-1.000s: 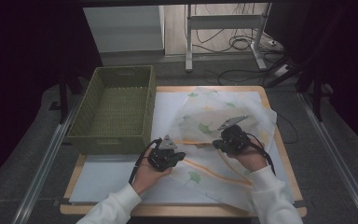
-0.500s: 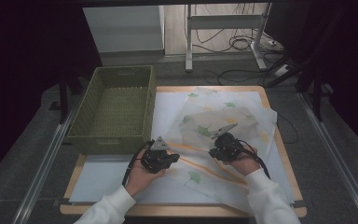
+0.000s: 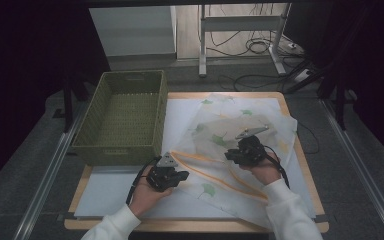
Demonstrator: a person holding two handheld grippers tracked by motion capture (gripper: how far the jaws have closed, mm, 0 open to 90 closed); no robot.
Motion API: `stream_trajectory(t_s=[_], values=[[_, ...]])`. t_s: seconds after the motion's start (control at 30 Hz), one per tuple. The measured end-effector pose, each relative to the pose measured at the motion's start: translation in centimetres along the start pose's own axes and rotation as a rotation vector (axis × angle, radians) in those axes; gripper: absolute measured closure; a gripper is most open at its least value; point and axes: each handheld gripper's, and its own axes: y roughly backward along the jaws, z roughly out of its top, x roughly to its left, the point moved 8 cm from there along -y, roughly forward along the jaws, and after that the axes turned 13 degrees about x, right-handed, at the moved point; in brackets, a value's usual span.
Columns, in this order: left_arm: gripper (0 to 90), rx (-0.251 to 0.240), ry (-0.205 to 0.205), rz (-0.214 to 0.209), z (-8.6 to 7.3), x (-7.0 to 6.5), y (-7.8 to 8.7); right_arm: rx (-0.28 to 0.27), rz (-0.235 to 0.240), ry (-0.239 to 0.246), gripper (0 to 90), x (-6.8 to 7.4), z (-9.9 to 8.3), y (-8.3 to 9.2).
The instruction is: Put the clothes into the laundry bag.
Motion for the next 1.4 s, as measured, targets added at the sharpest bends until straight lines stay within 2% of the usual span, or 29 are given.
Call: stream_trajectory(t_s=[0.07, 0.27, 0.4, 0.6, 0.83, 1.1, 1.27, 1.4], values=[[88.4, -0.001, 0.002, 0.0, -0.1, 0.0, 0.1, 0.02, -0.004, 0.011, 84.3, 0.3, -0.1, -0.8], [88.2, -0.003, 0.009, 0.002, -0.7, 0.2, 0.7, 0.143, -0.042, 0.054, 86.8, 1.0, -0.9, -4.2], [88.4, -0.012, 0.019, 0.008, -1.1, 0.5, 1.1, 0.172, -0.047, 0.061, 86.9, 1.2, -1.3, -5.1], [88.5, -0.014, 0.021, 0.014, -1.1, 0.6, 1.2, 0.159, -0.051, 0.057, 86.9, 1.2, -1.2, -4.8], [88.6, -0.027, 0.037, 0.023, -1.1, 1.2, 1.5, 0.103, -0.053, 0.061, 88.2, 1.2, -1.1, -3.0], [88.4, -0.03, 0.047, 0.034, -1.3, 1.4, 1.8, 0.072, -0.047, 0.053, 88.3, 1.1, -1.2, -1.9], [88.2, -0.055, 0.074, 0.043, -1.2, 2.0, 2.4, 0.043, -0.022, 0.038, 87.0, 1.3, -1.8, -0.9], [87.7, -0.052, 0.09, 0.052, -1.8, 2.5, 2.6, 0.015, -0.002, 0.016, 85.2, 1.0, -2.7, 0.0]])
